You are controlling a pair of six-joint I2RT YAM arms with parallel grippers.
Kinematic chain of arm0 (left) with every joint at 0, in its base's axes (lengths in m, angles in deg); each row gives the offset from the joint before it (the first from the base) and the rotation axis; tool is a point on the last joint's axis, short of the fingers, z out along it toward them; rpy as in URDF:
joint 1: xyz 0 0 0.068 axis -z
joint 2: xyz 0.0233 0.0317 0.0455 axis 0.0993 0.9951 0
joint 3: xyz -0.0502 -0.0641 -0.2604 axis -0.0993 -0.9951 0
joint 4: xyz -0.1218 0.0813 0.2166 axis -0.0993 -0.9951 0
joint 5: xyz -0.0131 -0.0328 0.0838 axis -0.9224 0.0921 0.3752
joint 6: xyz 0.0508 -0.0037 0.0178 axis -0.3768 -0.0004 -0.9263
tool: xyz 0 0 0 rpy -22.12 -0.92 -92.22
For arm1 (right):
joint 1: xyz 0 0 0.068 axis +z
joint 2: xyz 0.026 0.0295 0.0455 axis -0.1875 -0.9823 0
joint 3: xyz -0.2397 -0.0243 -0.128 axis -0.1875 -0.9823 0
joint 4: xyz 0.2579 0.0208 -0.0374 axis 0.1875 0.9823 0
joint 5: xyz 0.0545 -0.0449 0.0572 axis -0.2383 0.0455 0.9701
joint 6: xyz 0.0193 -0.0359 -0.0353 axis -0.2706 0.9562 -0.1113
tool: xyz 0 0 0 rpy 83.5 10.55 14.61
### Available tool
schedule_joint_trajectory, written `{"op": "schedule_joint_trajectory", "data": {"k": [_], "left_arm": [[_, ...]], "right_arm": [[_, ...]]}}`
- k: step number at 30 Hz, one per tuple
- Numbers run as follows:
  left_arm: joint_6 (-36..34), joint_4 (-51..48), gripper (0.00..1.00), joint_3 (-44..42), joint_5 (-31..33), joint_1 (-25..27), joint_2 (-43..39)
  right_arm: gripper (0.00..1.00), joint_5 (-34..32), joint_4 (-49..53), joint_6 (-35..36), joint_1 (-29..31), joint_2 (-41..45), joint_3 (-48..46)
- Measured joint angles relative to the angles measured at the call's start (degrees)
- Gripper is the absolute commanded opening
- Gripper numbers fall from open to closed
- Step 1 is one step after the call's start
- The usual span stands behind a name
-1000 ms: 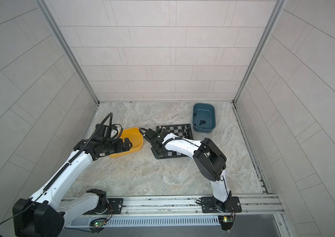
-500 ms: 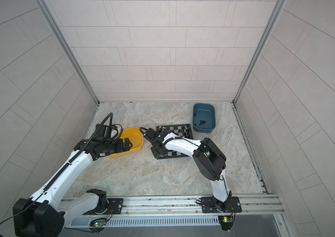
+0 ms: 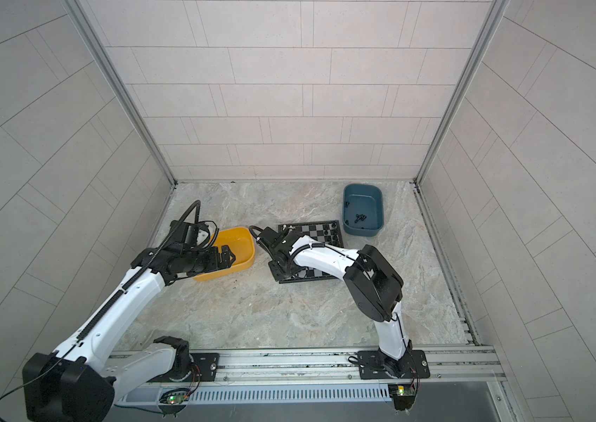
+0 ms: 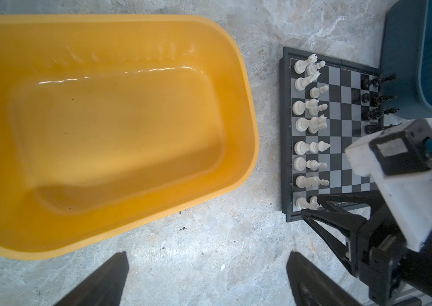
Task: Set up the chess pieces on the board
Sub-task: 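Move the right gripper over the teal tray while the left gripper rises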
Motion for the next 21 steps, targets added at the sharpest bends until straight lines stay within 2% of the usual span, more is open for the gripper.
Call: {"op": "schedule_joint_trajectory", "data": {"k": [3,5,8,10,12,15,21], "left_arm": [[1.03,-0.22,1.00,0.13,0.17,0.00,0.00],[1.11,-0.57,1.00,0.94,-0.94,0.00,0.15],[1.11,-0.72,1.00,4.04,-3.26,0.11,1.51],[1.20,-0.13,1.00,6.93,-4.52,0.83,3.32],[1.38,0.44,0.99,9.60,-5.62,2.21,5.73],[1.88,2.05,0.98,13.14,-6.88,5.14,10.12],[3.21,4.90,0.96,15.30,-8.15,9.14,15.10]], "right_arm": [[0.50,1.38,0.74,-0.22,-1.90,5.31,0.02],[0.63,1.97,1.09,0.11,-4.55,10.23,0.15],[0.71,1.38,-0.13,1.03,-12.87,18.01,0.20],[0.73,1.01,-2.69,1.49,-20.96,21.22,-0.28],[0.71,-0.63,-4.90,1.64,-28.65,21.16,-0.22],[0.61,-3.85,-6.51,1.75,-37.33,15.34,1.49],[0.48,-5.44,-5.14,2.38,-44.30,-2.45,9.99]]}}
